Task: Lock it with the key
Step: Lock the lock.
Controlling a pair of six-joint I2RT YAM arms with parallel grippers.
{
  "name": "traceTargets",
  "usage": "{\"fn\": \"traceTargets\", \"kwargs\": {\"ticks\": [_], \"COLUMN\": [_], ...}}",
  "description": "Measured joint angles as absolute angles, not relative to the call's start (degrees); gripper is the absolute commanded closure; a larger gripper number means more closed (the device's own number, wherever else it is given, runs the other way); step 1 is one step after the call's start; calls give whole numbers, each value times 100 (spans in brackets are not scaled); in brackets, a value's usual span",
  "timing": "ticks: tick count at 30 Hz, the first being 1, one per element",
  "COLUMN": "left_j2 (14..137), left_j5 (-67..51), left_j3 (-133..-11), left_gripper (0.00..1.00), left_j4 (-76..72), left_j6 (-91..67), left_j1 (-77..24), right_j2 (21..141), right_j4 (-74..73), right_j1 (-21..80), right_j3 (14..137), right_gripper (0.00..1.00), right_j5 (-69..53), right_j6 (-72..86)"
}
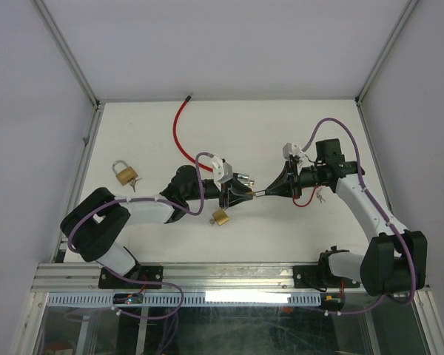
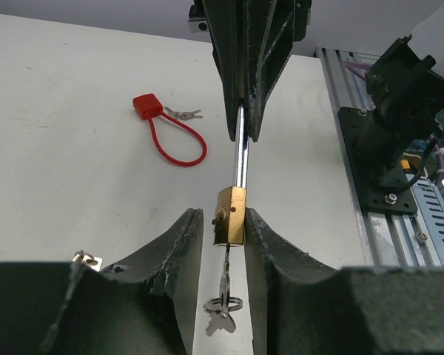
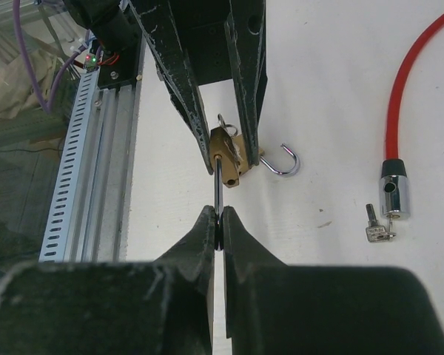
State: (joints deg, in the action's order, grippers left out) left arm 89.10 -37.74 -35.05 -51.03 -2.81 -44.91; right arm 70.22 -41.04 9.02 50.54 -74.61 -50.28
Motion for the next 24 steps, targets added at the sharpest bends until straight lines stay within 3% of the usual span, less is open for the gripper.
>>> {"fn": "traceTargets", "kwargs": {"ticks": [7, 24], "left_j2": [8936, 8943], "left_j5": [-4075, -4674], "left_j3": [-3605, -3675], "left_gripper": [99, 100], "left_j4": [-4925, -4628], "left_j6": [-307, -305], "left_j1": [-4491, -4449], "right_j2": [7017, 6713], "right_j4": [-4115, -4003], "right_j1": [904, 1011], "right_j3": [5054, 4674], "right_gripper": [100, 100], "right_j5": [-7459, -7500], "right_j6": [-5116, -5461]}}
